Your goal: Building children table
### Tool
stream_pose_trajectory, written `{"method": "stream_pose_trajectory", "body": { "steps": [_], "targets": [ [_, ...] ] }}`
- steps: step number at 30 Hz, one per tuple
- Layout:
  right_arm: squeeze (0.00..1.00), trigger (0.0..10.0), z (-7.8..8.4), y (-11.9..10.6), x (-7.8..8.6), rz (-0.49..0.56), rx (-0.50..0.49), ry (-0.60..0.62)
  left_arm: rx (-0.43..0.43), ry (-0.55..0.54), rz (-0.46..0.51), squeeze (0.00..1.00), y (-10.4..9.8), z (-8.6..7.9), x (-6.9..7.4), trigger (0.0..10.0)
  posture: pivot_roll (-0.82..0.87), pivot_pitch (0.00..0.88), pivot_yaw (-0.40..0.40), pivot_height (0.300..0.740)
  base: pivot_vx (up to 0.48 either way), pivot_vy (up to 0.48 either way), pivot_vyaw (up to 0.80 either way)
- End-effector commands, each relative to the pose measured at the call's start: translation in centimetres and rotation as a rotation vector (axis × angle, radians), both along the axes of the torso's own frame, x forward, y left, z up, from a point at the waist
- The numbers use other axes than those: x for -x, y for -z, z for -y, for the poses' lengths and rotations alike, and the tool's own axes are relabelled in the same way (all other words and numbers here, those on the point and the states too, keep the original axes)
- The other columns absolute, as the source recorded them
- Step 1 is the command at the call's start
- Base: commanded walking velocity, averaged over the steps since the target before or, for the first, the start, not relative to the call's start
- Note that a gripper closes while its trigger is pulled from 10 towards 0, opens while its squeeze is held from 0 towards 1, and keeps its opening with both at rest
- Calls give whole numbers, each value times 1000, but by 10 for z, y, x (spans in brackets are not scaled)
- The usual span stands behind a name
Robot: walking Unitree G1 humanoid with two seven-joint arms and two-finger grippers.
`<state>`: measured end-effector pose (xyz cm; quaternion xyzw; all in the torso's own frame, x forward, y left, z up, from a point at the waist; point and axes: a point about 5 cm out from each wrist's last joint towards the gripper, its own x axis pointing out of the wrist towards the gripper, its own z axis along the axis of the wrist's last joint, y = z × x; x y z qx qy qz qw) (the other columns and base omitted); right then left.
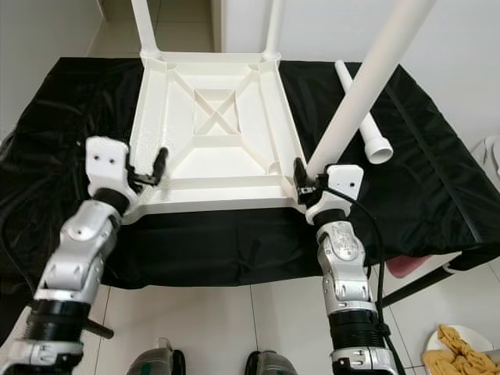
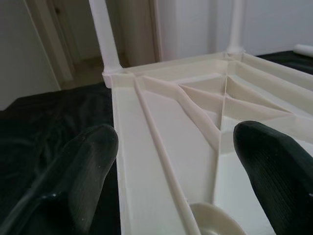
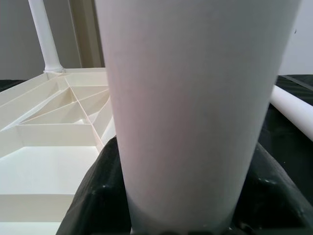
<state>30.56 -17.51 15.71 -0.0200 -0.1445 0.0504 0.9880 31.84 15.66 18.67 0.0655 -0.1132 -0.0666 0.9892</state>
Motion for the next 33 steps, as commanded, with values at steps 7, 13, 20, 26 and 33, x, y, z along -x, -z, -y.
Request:
{"method": "stream_pose_trajectory", "body": {
  "steps": [7,13,20,26,33],
  "targets": [
    [0,10000,-1,0,-6,-10,4,4,23,33,66,0,-26,1,-22,10000,62,56,-43,740,0,0,0],
    [0,10000,5,-1,-8,-9,22,22,41,172,78,0,-42,24,-32,10000,60,56,-39,740,0,0,0],
    [0,10000,15,-1,-13,-30,85,75,-39,466,68,0,-52,77,-31,10000,55,55,-28,740,0,0,0],
    [0,10000,20,5,-18,-85,91,134,-76,683,53,0,-52,117,-19,10000,55,55,-27,740,0,0,0],
    [0,10000,19,-3,-21,-65,55,140,-146,835,28,0,-46,145,-7,10000,44,53,-24,740,0,0,0]
  ]
}}
